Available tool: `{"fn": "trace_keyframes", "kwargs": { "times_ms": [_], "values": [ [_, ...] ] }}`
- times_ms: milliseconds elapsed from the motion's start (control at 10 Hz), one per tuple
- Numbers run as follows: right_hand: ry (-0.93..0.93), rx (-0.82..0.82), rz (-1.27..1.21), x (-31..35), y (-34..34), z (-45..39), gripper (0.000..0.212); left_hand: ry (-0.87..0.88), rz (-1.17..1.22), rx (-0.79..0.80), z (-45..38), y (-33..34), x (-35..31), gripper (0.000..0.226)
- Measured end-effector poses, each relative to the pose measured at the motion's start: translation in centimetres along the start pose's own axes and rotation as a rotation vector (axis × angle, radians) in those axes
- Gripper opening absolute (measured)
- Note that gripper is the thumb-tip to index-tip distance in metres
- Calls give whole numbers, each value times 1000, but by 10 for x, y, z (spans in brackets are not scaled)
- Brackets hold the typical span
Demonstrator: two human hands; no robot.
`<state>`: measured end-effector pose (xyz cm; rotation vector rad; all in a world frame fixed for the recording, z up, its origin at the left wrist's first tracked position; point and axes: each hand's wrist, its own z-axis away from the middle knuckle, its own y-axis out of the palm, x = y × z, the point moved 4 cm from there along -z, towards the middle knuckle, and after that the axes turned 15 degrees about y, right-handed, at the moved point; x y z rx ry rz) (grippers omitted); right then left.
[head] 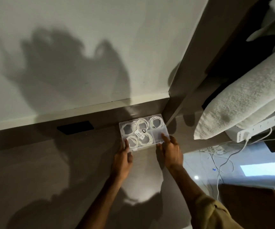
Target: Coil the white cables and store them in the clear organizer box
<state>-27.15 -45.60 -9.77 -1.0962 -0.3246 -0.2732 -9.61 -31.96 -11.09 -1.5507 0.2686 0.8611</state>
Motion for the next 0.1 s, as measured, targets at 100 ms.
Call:
{"fn": "trace_keyframes", "kwargs": {
  "times_ms": [100],
  "values": [
    [-45,-21,219,3,-6,20,69,65,-18,18,14,-1,1,74]
  ]
}}
